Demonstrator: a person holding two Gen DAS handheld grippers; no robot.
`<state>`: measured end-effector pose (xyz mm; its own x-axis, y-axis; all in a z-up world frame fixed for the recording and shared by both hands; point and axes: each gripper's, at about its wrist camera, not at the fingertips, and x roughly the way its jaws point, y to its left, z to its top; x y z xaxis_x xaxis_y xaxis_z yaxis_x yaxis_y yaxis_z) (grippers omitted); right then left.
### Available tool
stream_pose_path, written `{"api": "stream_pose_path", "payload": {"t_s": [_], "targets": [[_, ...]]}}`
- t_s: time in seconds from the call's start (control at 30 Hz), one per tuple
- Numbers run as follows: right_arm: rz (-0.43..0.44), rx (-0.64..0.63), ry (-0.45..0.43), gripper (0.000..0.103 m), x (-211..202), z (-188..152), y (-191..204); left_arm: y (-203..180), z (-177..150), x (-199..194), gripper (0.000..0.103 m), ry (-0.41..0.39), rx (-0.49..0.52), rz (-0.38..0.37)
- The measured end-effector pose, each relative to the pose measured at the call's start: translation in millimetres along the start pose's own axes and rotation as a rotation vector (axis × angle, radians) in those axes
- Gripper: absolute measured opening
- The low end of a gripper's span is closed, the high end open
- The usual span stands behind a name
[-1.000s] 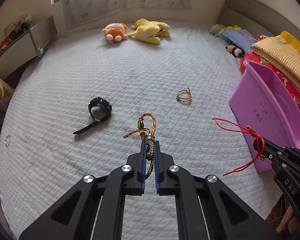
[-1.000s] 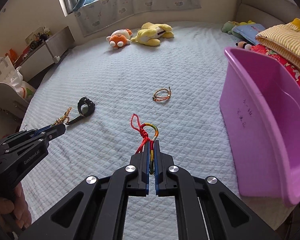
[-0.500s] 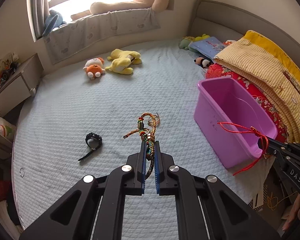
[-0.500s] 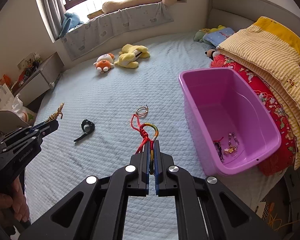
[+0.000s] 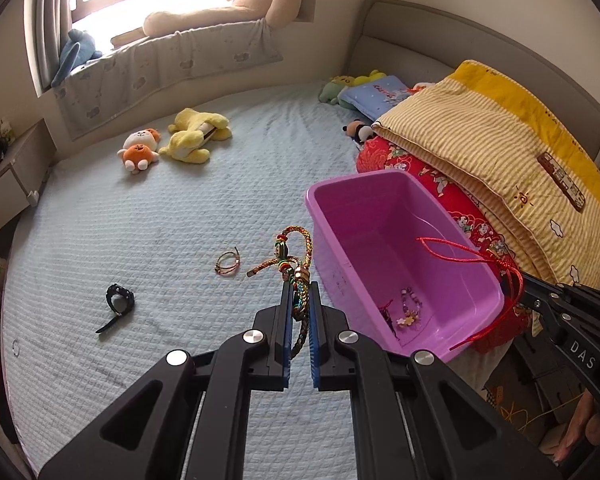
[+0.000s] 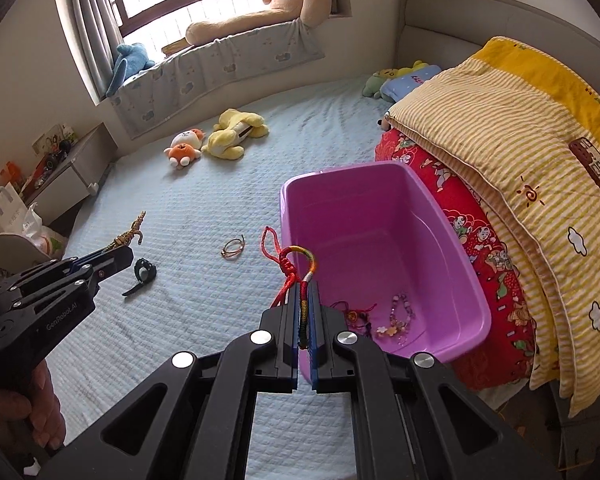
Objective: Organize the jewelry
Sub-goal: 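Carry the beaded bracelet and rainbow string bracelet over the pink tub with both tools, then open left tool dropping the beaded bracelet while right tool releases the rainbow bracelet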
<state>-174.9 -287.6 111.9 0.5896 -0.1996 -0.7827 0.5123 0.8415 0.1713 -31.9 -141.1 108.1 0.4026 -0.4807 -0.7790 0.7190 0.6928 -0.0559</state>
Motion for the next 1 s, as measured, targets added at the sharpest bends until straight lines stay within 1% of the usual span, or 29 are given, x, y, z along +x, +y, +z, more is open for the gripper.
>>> {"api": "stream_pose_path", "payload": {"t_s": [0.07, 0.13, 0.2, 0.27, 0.37, 0.53, 0.7, 0.93, 0.97, 1.0], "targets": [[0.034, -0.014, 0.008, 0.004, 7, 9, -24, -22, 5, 12, 0.007, 0.023, -0.021, 0.009], [0.058, -0.038, 0.024, 0.004, 15, 18, -47, -43, 11, 26, 0.007, 0.044, -0.033, 0.034], [0.09, -0.053, 0.05, 0.004, 27, 27, -70, -60, 16, 39, 0.007, 0.067, -0.069, 0.041], [0.104, -0.08, 0.073, 0.004, 36, 35, -88, -75, 21, 51, 0.007, 0.093, -0.099, 0.045], [0.127, -0.098, 0.11, 0.004, 49, 44, -107, -93, 28, 65, 0.007, 0.118, -0.109, 0.059], [0.148, -0.125, 0.149, 0.004, 71, 52, -120, -110, 38, 88, 0.007, 0.16, -0.125, 0.069], [0.138, -0.122, 0.172, 0.004, 89, 55, -125, -123, 41, 113, 0.007, 0.199, -0.116, 0.066], [0.123, -0.108, 0.221, 0.004, 109, 59, -130, -121, 41, 129, 0.008, 0.239, -0.104, 0.091], [0.119, -0.106, 0.227, 0.005, 111, 60, -130, -119, 41, 130, 0.008, 0.243, -0.106, 0.094], [0.108, -0.106, 0.231, 0.009, 112, 60, -131, -118, 41, 131, 0.008, 0.248, -0.111, 0.094]]}}
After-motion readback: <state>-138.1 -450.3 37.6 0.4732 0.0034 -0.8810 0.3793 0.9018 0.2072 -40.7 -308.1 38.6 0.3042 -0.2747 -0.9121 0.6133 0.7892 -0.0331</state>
